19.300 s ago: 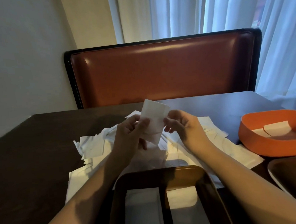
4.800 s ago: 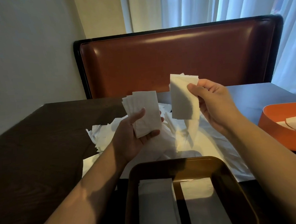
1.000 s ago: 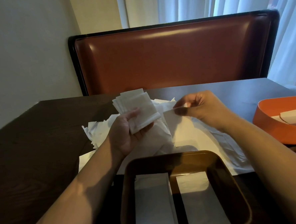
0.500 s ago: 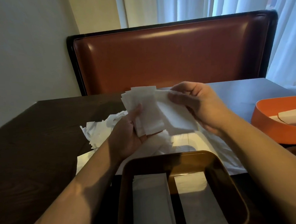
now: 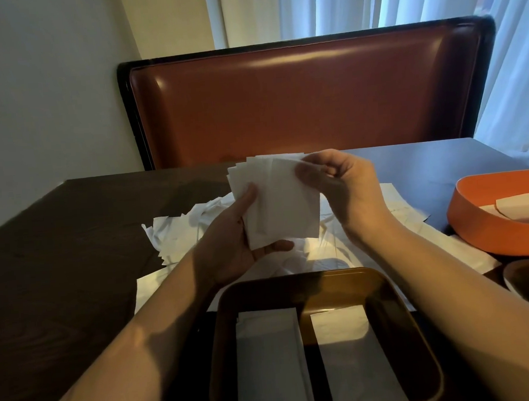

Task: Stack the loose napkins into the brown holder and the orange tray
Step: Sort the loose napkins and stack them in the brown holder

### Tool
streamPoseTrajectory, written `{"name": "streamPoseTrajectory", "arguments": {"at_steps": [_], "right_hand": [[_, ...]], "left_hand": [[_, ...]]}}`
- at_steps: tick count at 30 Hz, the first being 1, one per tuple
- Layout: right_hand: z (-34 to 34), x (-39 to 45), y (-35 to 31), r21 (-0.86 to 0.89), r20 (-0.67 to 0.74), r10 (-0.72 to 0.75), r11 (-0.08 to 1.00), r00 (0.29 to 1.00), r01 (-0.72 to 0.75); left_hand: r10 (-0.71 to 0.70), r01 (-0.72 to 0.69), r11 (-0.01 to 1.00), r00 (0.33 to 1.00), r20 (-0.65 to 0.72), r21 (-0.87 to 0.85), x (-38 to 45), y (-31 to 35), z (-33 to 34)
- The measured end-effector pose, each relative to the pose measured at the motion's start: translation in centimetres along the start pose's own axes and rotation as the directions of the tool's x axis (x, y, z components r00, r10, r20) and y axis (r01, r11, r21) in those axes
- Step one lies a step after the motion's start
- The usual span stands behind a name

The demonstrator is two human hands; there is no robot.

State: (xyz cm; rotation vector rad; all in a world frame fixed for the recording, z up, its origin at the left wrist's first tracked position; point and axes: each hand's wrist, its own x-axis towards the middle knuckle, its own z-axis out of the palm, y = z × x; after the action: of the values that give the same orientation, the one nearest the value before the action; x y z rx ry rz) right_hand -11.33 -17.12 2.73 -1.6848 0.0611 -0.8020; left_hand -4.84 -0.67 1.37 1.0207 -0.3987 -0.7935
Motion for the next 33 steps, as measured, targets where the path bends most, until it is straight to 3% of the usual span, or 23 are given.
{"name": "streamPoseTrajectory", "arguments": {"at_steps": [6,11,18,21,23,29,33], "right_hand": [[0.8,-0.3,0.4,0.169,-0.02,0.069,0.984,0.997,-0.065],[0.5,-0.1,0.8,0.145,0.008,0.093,0.985,0.996,-0.093],[0.4,0.1,0.2,0.113,-0.051,0.019,0.994,0.998,-0.014],[-0.4,0.2,-0.1,0.338,0.1,0.146,0.925,0.984,-0.171],[-0.7,0.2,-0.2,0.376,0.2,0.191,0.891,0.961,-0.255],[0.2,0.2,0.7,0.21,0.153,0.197,0.951,0.968,-0.227],[0.3,0.0,0.2,0.107,0.128,0.112,0.986,0.985,-0.126]], "left_hand": [[-0.053,0.05,0.998,0.996,0.076,0.047,0.1,-0.3,0.1],[-0.04,0.037,0.998,0.996,0.08,0.046,0.4,-0.5,0.1],[-0.054,0.053,0.998,0.997,0.047,0.025,0.5,-0.3,-0.2],[-0.055,0.053,0.998,0.996,0.066,0.034,0.3,-0.2,-0.4],[-0.055,0.052,0.998,0.995,0.087,0.04,0.2,-0.2,-0.3],[-0.119,0.114,0.993,0.98,0.161,0.044,0.2,-0.1,-0.2],[-0.12,0.11,0.992,0.977,0.176,0.063,0.2,-0.2,-0.3]]}}
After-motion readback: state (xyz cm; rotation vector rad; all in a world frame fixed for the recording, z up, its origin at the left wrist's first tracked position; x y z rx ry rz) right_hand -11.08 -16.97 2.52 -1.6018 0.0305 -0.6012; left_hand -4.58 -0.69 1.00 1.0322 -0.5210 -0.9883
